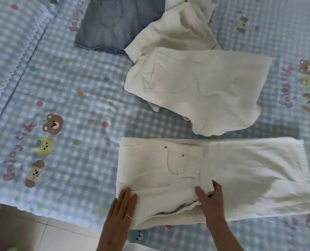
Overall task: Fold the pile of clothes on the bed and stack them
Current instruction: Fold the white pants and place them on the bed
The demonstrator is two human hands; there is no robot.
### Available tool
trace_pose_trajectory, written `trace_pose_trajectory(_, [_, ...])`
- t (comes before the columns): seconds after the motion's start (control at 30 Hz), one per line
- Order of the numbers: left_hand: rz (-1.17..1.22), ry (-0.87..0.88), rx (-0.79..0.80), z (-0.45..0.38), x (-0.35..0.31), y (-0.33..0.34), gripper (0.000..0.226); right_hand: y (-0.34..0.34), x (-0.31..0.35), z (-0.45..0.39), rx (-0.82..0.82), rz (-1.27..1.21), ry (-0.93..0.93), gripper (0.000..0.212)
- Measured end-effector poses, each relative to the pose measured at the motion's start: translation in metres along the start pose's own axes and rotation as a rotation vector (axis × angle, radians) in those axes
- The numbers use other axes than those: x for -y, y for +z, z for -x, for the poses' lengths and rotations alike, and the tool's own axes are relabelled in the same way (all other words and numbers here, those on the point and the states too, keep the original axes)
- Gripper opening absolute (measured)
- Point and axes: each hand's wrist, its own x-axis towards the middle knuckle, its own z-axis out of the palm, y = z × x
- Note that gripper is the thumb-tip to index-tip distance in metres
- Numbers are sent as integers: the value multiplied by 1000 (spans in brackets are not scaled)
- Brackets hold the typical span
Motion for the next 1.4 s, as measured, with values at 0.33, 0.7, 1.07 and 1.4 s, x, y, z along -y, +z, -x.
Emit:
trace_pose_trajectory(0.33, [-36, 199, 284, -21, -3, -23, 45, -3, -21, -12, 33, 37, -46, 43])
trace_pose_trajectory(0.7, [-214, 337, 398, -165, -117, 25, 57, -24, -45, -27, 246, 1025, -1017, 58])
trace_pose_trajectory(1.07, [-126, 446, 324, -235, -245, 50, 43, -211, -62, -142, -298, 998, -420, 55])
trace_pose_trajectory(1.4, [65, 512, 603, -406, -438, 125, 61, -275, -78, -173, -436, 1007, -363, 66])
